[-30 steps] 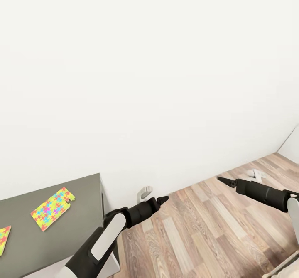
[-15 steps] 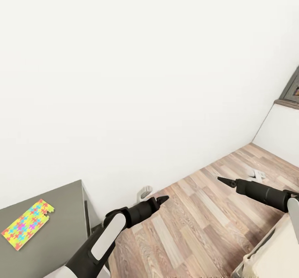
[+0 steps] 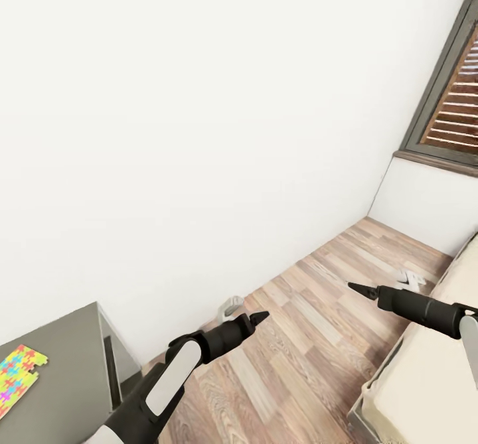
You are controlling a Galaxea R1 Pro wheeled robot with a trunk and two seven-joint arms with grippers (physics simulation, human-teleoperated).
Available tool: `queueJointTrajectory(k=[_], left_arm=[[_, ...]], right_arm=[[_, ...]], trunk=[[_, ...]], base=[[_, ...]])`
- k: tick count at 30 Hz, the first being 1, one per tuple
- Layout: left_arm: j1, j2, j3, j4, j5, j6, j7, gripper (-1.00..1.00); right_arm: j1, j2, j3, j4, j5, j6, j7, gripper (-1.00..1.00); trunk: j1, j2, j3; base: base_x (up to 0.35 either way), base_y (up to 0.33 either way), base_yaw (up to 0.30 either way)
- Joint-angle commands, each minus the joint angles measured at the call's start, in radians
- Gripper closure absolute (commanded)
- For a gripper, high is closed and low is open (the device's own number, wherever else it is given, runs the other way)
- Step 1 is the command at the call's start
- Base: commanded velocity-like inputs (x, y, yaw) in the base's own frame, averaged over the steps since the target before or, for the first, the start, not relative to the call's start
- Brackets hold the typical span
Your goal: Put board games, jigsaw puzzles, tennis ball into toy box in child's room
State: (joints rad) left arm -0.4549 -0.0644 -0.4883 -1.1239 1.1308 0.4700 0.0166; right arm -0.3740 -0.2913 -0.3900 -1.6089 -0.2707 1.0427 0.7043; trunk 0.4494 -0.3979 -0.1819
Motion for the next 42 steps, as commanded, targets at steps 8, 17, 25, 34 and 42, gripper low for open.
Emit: queueJointTrajectory(k=[8,17,25,34,42], left_arm=[[-0.001,0.000,0.000,0.000,0.006,0.002,0.002,-1.00],[-0.001,0.000,0.000,0.000,0.006,0.001,0.002,-1.00],[-0.001,0.000,0.000,0.004,0.005,0.001,0.001,-1.00],[-0.001,0.001,0.000,0.008,0.004,0.001,0.001,-1.00],[-0.001,0.004,0.005,0.029,0.006,0.001,0.002,-1.00]], right_arm=[[-0.002,0.000,-0.001,0.000,0.005,0.005,0.007,-1.00],[-0.001,0.001,-0.001,0.000,0.005,0.005,0.007,-1.00],[-0.002,0.010,0.004,0.001,0.018,0.005,-0.002,-1.00],[-0.004,0.030,0.042,0.010,0.076,0.005,-0.100,-1.00],[-0.005,0.046,0.084,0.025,0.092,0.005,-0.154,-1.00]], trunk=[[0.001,-0.002,-0.002],[0.001,-0.002,-0.002],[0.001,-0.002,-0.002],[0.001,-0.002,-0.002],[0.001,-0.002,-0.004]], base=[[0.000,0.000,-0.287],[0.000,0.000,-0.287],[0.000,0.000,-0.287],[0.000,0.000,-0.287],[0.000,0.000,-0.283]])
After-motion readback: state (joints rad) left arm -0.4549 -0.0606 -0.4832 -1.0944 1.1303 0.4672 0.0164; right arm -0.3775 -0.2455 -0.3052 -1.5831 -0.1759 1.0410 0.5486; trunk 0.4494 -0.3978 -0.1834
